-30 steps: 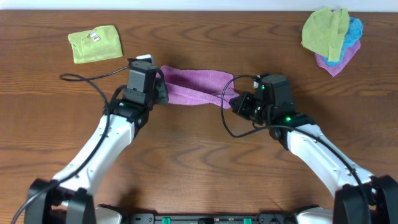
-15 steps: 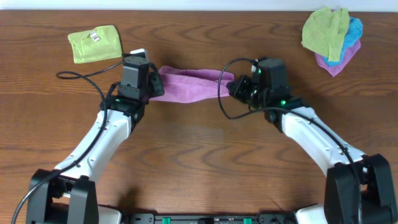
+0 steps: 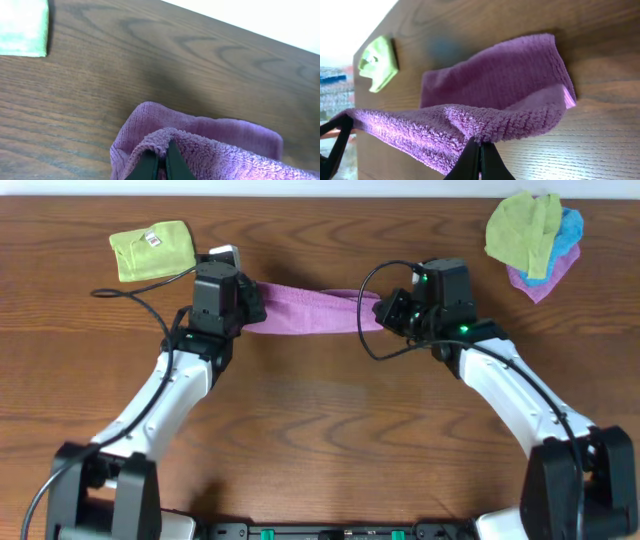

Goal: Fold the cloth
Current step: 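Lift both corners and carry them up over the cloth's top edge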

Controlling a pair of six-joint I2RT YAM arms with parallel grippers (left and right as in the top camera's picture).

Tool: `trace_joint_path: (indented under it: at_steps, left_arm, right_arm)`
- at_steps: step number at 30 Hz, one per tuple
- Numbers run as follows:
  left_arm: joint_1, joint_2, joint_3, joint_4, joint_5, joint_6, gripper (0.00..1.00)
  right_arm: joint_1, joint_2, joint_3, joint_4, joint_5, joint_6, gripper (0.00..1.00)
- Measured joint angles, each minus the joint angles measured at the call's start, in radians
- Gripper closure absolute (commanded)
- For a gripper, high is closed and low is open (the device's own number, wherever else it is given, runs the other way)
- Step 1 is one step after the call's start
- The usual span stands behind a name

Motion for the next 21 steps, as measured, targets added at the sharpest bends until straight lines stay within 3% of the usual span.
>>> trace_joint_path:
  at_steps: [8,21]
  left_arm:
    - [0.001,0.119,0.002,0.168,-0.001,0.042,0.94]
    - [0.016,0.131,0.003,0.290,0.000,0.101,0.94]
  right_arm:
    - [0.000,0.092,0.000,0.095,0.010,-0.021,0.98]
    - [-0.005,0.094,0.000,0.201,0.021,-0.031,0.99]
